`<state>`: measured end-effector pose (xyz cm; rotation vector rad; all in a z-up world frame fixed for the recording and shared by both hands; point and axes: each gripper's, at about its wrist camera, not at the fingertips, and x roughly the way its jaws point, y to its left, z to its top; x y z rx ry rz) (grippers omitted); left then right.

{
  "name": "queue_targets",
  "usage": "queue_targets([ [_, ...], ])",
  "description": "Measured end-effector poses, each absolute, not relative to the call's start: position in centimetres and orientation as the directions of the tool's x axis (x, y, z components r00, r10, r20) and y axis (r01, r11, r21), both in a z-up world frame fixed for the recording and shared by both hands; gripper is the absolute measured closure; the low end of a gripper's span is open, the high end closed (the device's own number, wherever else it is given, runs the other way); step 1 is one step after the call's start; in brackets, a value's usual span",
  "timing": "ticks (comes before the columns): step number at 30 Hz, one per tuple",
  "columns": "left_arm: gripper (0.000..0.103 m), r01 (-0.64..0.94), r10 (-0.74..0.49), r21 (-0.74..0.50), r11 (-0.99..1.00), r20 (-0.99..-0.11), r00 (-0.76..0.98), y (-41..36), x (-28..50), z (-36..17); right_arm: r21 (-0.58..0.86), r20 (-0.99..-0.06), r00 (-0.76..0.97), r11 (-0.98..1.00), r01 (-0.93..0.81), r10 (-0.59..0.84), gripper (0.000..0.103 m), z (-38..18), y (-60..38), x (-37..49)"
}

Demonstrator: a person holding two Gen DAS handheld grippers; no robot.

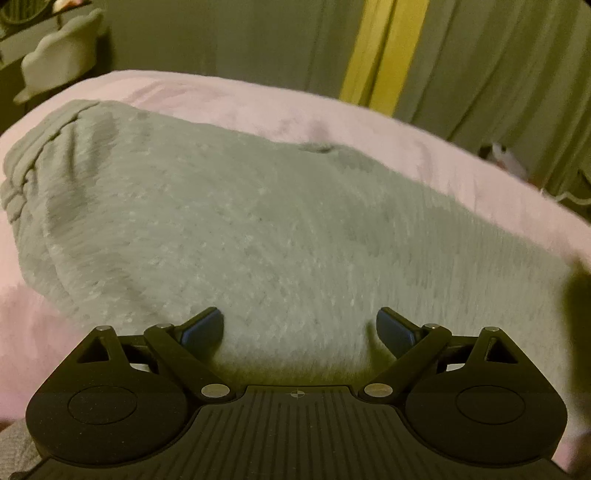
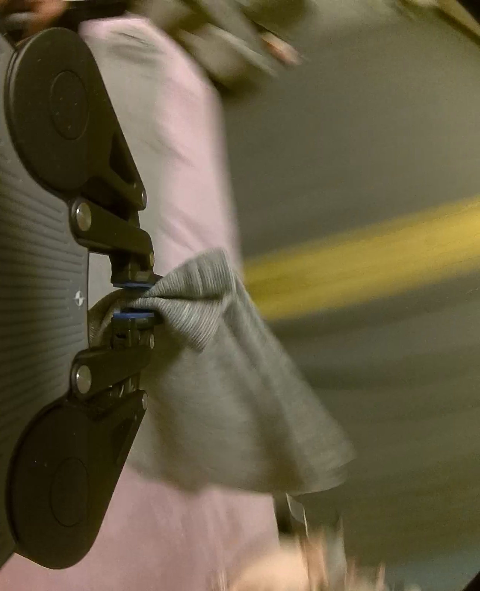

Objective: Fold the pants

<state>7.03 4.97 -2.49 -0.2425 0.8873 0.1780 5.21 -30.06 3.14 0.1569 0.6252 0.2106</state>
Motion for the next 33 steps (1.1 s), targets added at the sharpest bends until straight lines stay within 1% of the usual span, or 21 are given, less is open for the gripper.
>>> queue_targets([
  [2,0.007,-0.259,0.051,-0.144,0.955,-0.781,0.623,5.2,7.0,-2.5,0.207,-0.67,0.681,0.955,-0.211,0.296,0.091,-1.1,-26.2,6.2],
  [4,0.007,-0.256,0.048,-0.143,0.956,-0.785,0.617,5.0,7.0,-2.6,0.211,-0.798,0.531,0.957,-0.197,0.286,0.09,-5.7,-23.8,7.5],
  [7,0.007,-0.231,0.03,-0.147,0.962,-0.781,0.624,4.7,7.1,-2.7,0.151,-0.778,0.567,0.956,-0.251,0.271,0.091,-4.8,-22.8,7.4],
  [10,0.007,-0.216,0.008,-0.17,0.961,-0.769,0.639,4.7,7.3,-2.9,0.251,-0.731,0.597,0.943,-0.217,0.332,0.091,-3.0,-24.4,7.3],
  [12,0.007,-0.21,-0.007,-0.188,0.96,-0.762,0.648,4.7,7.4,-3.1,0.303,-0.674,0.626,0.92,-0.248,0.391,0.091,-2.2,-25.0,6.4],
  [13,0.007,-0.204,-0.016,-0.196,0.959,-0.757,0.653,4.7,7.4,-3.1,0.3,-0.67,0.627,0.918,-0.261,0.397,0.09,-2.1,-24.9,6.2],
  [15,0.007,-0.192,-0.03,-0.206,0.959,-0.751,0.66,4.6,7.4,-3.1,0.255,-0.732,0.578,0.931,-0.261,0.362,0.077,-2.6,-24.4,6.6],
  [16,0.007,-0.187,-0.037,-0.212,0.959,-0.749,0.662,4.6,7.4,-3.0,0.271,-0.768,0.524,0.928,-0.256,0.368,0.059,-3.2,-24.4,6.7],
  [17,0.007,-0.178,-0.048,-0.221,0.959,-0.745,0.665,4.6,7.3,-2.9,0.339,-0.778,0.469,0.908,-0.245,0.417,0.051,-3.6,-24.8,7.0],
  [18,0.007,-0.174,-0.053,-0.225,0.959,-0.743,0.667,4.5,7.2,-2.9,0.416,-0.75,0.461,0.88,-0.229,0.475,0.048,-3.4,-25.6,6.7],
  [19,0.007,-0.167,-0.061,-0.229,0.959,-0.743,0.667,4.3,7.1,-2.8,0.463,-0.719,0.479,0.861,-0.212,0.504,0.039,-2.9,-26.3,6.4],
  [20,0.007,-0.158,-0.07,-0.232,0.96,-0.743,0.665,4.2,7.1,-2.7,0.493,-0.688,0.512,0.849,-0.191,0.514,0.023,-2.2,-27.2,6.3],
  [22,0.007,-0.131,-0.104,-0.249,0.96,-0.746,0.657,3.4,7.1,-2.5,0.51,-0.631,0.617,0.851,-0.127,0.47,0.008,-0.7,-29.3,5.6],
  [24,0.007,-0.09,-0.153,-0.273,0.958,-0.75,0.643,2.4,7.4,-2.2,0.447,-0.639,0.684,0.894,-0.041,0.351,0.008,-0.1,-31.2,6.2],
  [27,0.007,-0.036,-0.219,-0.302,0.953,-0.764,0.607,0.0,8.5,-2.2,0.348,-0.775,0.599,0.927,0.138,0.201,0.012,-1.8,-33.3,9.0],
  [28,0.007,-0.021,-0.243,-0.316,0.948,-0.769,0.591,-0.8,9.0,-2.4,0.347,-0.805,0.56,0.921,0.175,0.197,0.024,-2.9,-33.7,10.0],
  [29,0.007,-0.013,-0.26,-0.328,0.945,-0.772,0.579,-1.4,9.3,-2.5,0.348,-0.813,0.551,0.915,0.204,0.187,0.046,-3.7,-34.2,10.6],
  [30,0.007,-0.006,-0.277,-0.34,0.94,-0.776,0.566,-2.0,9.6,-2.7,0.336,-0.805,0.572,0.916,0.218,0.159,0.059,-4.1,-34.6,10.6],
  [31,0.008,0.001,-0.289,-0.347,0.938,-0.78,0.555,-2.6,9.9,-2.9,0.313,-0.786,0.606,0.923,0.223,0.12,0.08,-4.1,-34.6,10.7],
  [32,0.008,0.006,-0.295,-0.348,0.937,-0.785,0.545,-3.0,10.1,-3.2,0.296,-0.761,0.641,0.932,0.21,0.097,0.084,-4.1,-34.7,10.8],
  [33,0.009,0.014,-0.301,-0.348,0.937,-0.789,0.535,-3.6,10.2,-3.5,0.292,-0.736,0.671,0.937,0.192,0.092,0.084,-3.9,-34.7,11.1],
])
